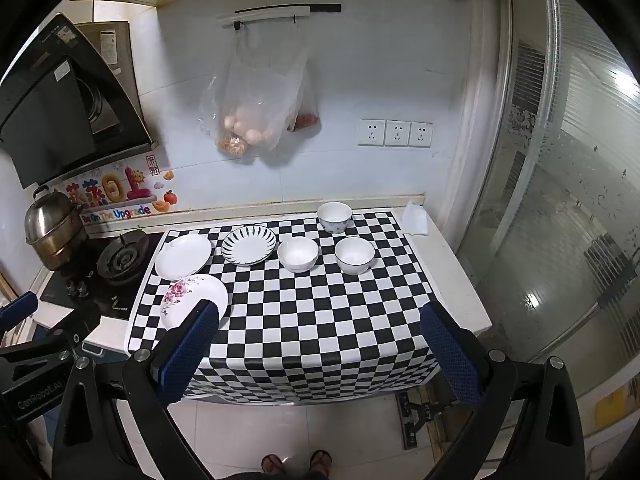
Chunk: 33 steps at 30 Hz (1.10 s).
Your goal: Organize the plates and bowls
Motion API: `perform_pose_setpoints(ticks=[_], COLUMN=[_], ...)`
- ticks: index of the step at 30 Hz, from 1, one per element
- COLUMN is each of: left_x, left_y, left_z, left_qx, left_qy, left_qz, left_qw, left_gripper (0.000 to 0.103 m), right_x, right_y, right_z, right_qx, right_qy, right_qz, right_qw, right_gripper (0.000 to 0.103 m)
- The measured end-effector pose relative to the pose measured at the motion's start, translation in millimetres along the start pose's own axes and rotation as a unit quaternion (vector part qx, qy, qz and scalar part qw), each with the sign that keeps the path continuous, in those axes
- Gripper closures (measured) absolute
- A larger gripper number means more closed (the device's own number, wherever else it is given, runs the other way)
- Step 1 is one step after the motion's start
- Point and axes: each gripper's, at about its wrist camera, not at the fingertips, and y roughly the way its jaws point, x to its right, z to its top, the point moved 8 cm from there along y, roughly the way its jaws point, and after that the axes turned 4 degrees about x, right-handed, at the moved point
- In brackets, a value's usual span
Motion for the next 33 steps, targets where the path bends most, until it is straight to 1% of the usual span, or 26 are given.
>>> perform_pose_setpoints(ticks=[9, 16, 19, 25, 28, 30, 33], left_x=[0, 3, 4, 5, 6, 7, 7], left_y=[-4, -6, -6, -3, -2, -1, -1], left_z=[2, 6, 6, 12, 12, 13, 13], left_qx=[0.002, 0.004, 0.005, 0.007, 0.007, 0.008, 0.008], left_qy=[-0.001, -0.002, -0.002, -0.004, -0.004, -0.005, -0.004], left_qz=[0.0, 0.0, 0.0, -0.001, -0.001, -0.001, 0.0], left_qw=[1.0, 1.0, 1.0, 1.0, 1.0, 1.0, 1.0], left_gripper=[0.0, 0.0, 0.0, 0.0, 0.0, 0.0, 0.0], right_x=[1, -2, 2, 6, 3, 7, 10], right_y=[-4, 2, -1, -1, 0, 4, 6], right_z=[0, -10, 0, 1, 0, 1, 2], right_qx=[-0.003, -0.006, -0.006, -0.007, -0.001, 0.011, 0.012], right_qy=[0.0, 0.001, 0.003, 0.0, 0.004, 0.009, 0.008], right_qz=[0.002, -0.001, -0.001, -0.004, -0.001, 0.001, 0.0], right_qw=[1.0, 1.0, 1.0, 1.0, 1.0, 1.0, 1.0], right_gripper=[0.0, 0.0, 0.0, 0.0, 0.0, 0.0, 0.0])
